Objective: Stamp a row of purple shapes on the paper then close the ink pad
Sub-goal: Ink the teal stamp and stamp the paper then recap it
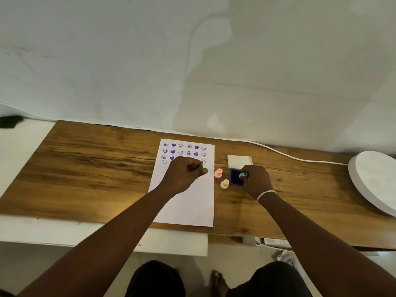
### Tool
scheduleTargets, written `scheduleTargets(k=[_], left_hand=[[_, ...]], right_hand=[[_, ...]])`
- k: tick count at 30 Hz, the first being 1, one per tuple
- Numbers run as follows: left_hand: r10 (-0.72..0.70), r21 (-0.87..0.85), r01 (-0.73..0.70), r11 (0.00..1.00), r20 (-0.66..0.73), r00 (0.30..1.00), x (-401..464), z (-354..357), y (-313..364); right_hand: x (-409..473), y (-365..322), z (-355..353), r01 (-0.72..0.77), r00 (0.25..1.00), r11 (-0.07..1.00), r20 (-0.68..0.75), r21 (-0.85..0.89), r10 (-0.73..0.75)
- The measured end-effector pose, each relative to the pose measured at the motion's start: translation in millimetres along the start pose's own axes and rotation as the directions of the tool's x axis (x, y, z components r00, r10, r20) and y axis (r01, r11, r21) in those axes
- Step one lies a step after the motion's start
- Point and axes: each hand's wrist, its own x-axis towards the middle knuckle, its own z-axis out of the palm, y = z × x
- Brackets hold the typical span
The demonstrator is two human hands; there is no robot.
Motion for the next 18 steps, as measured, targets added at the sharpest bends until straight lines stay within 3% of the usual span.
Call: scheduleTargets(k=[8,14,15,16,17,18], left_hand=[[-0.014,-0.070,0.015,0.997,0.013,1.000,-5.0,2.2,9.1],[0.014,-0.104,-0.009,0.995,0.045,0.999,-12.9,5.5,23.4],[0.012,-0.134,-0.005,0.991,0.053,0.999,-12.0,4.9,26.0],[0.010,-0.158,-0.001,0.987,0.060,0.998,-10.9,4.5,28.5],[0.004,-0.181,0.008,0.983,0.065,0.998,-9.7,3.8,30.7],[-0.002,-0.215,0.018,0.976,0.075,0.997,-9.2,3.2,33.2]], right_hand=[[-4.4,-2.5,2.4,-0.035,0.999,0.999,-0.026,0.036,0.036],[-2.2,-2.5,-12.3,-0.098,0.992,0.962,-0.052,0.256,0.115],[-3.8,-7.5,-19.9,-0.144,0.976,0.902,-0.093,0.407,0.197],[-7.4,-13.4,-29.7,-0.189,0.947,0.740,-0.080,0.646,0.313],[-12.7,-21.7,-41.2,-0.218,0.921,0.426,0.040,0.878,0.387],[-20.6,-31.5,-52.3,-0.240,0.915,0.028,0.216,0.970,0.340]])
